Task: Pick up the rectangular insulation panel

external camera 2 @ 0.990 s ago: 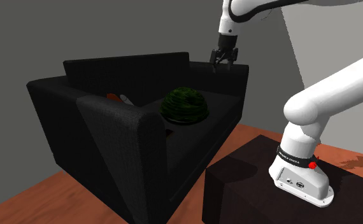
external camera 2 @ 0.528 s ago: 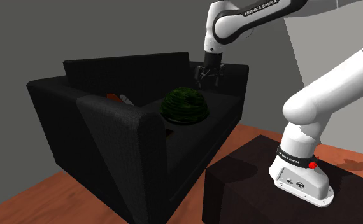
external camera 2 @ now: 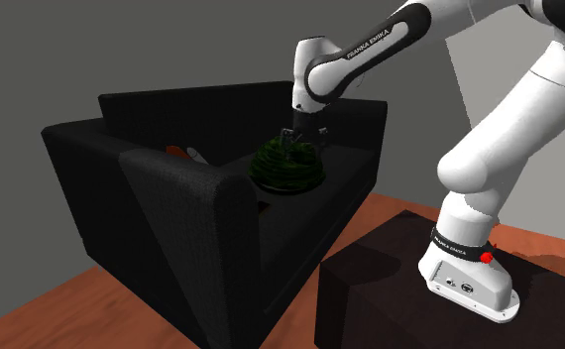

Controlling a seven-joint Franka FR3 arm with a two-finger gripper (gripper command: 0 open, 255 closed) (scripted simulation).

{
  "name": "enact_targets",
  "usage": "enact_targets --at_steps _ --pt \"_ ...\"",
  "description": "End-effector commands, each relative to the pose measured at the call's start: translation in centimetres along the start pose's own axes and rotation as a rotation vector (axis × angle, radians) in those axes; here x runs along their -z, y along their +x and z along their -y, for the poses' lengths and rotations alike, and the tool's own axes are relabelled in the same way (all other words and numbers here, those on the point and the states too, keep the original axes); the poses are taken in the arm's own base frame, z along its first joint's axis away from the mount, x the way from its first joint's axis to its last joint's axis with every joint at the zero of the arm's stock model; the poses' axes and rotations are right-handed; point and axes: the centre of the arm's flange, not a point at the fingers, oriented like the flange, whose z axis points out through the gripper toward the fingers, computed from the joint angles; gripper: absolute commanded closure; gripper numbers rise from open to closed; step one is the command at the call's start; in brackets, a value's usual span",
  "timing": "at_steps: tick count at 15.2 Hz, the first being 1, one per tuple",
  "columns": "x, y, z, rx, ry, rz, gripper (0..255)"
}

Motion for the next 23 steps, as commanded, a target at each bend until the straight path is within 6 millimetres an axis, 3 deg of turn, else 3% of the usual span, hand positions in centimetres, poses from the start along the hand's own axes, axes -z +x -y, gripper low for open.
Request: enact_targets --at_steps 1,9,17,23 --pt "-2.0 0.1 1.9 -0.065 0.003 0.008 0" --pt "-9.7 1.2 9.0 -0.304 0.003 0.038 0" --pt "-17.4 3.7 15.5 -0.539 0.002 0.067 0" --pt "-20.6 3.3 15.5 -0.539 0.002 0.067 0"
